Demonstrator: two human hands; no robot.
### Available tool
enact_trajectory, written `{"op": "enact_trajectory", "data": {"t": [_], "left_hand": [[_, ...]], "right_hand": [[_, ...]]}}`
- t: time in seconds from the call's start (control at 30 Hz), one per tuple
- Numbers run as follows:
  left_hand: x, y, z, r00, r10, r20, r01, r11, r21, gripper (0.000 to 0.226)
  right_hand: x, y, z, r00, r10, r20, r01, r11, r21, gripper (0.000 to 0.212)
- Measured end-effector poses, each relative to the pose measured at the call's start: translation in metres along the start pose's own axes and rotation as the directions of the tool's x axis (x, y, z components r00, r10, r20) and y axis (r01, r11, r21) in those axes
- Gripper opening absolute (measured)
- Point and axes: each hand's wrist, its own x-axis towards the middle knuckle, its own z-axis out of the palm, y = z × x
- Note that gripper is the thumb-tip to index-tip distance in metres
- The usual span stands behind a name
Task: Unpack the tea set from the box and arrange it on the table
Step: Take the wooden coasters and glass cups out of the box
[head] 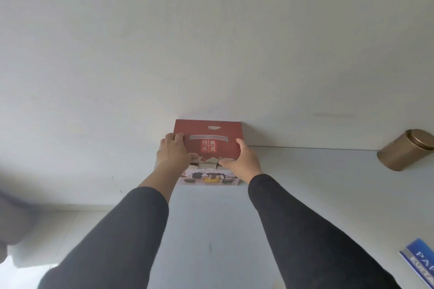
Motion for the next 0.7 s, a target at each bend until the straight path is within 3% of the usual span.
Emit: {"op": "enact_trajectory", "data": {"t": [0.1,0.2,0.37,0.7], "left_hand": [[0.005,0.004,-0.003,0.987,-0.154,0.053,0.156,0.986,-0.053,0.081],[0.007,0.007,-0.004,0.972,-0.224,0.073,0.226,0.974,-0.017,0.080],[0.008,0.008,-0.005,0.964,-0.248,0.095,0.250,0.968,-0.004,0.082],[-0.033,0.002,-0.004,0.952,-0.286,0.112,0.285,0.958,0.026,0.090]], "right_hand": [[0.009,-0.001,-0.001,1.000,-0.020,-0.024,0.017,0.996,-0.089,0.101],[0.014,0.000,-0.003,0.996,-0.080,-0.031,0.073,0.979,-0.193,0.104],[0.011,0.007,-0.003,0.999,0.025,0.040,-0.029,0.996,0.089,0.112],[-0.028,0.020,-0.002,0.998,0.049,0.043,-0.053,0.995,0.084,0.103]]}}
